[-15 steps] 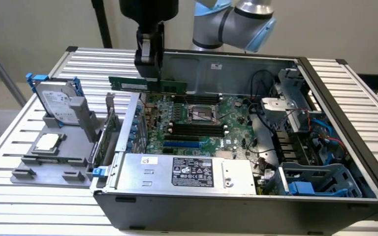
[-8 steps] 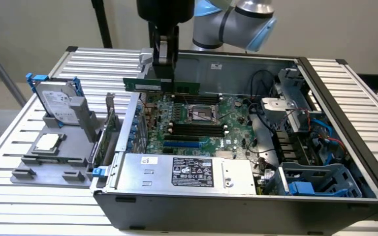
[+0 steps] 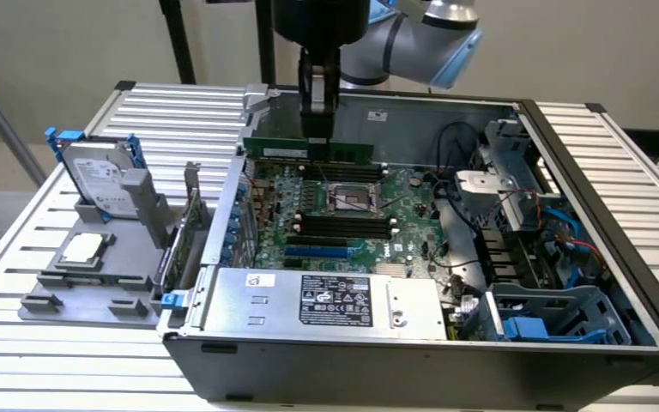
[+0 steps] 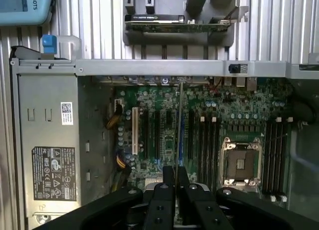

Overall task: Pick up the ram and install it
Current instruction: 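Pick up the ram and move it above insertion slot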

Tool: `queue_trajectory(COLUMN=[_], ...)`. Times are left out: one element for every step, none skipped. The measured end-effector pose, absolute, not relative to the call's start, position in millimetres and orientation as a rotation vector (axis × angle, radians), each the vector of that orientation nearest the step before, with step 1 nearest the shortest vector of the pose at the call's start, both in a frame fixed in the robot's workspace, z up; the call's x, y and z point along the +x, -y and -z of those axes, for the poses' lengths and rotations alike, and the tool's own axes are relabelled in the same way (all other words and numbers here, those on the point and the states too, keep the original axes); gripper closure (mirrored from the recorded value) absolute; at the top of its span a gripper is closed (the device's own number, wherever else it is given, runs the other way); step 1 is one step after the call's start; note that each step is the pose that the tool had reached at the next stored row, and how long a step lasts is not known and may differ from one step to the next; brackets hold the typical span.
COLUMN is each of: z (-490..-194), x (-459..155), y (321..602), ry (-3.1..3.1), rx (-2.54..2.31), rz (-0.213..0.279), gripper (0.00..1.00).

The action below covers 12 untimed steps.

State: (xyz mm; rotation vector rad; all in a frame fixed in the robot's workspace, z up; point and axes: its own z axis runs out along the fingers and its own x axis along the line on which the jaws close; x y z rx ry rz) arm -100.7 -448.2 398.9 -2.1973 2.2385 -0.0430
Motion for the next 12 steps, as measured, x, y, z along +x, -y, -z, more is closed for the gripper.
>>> queue_trajectory(z=[-398.0, -397.1, -396.2, -395.3, -394.4, -393.5, -392.6, -391.8, -390.8, -389.9, -389.0, -388.1], x=[-97.8, -95.1, -92.3, -89.4, -86.5, -83.5, -80.2, -76.7, -73.3, -69.7, -66.2, -62.8], y=[446.6, 445.2, 443.7, 442.2, 440.7, 439.2, 437.6, 436.0, 434.4, 432.8, 431.2, 429.7], ry=[-2.238, -2.237, -2.237, -2.236, -2.235, -2.234, -2.234, -2.234, -2.233, -2.233, -2.232, -2.232], rx=[-2.197, -2.196, -2.195, -2.195, -2.194, -2.193, -2.193, -2.192, -2.192, -2.191, -2.191, -2.191], rz=[0.045, 0.046, 0.047, 0.049, 0.05, 0.052, 0.052, 0.054, 0.054, 0.055, 0.056, 0.057], gripper=[0.86, 0.86, 0.86, 0.86, 0.86, 0.86, 0.86, 0.86, 0.86, 0.86, 0.86, 0.86])
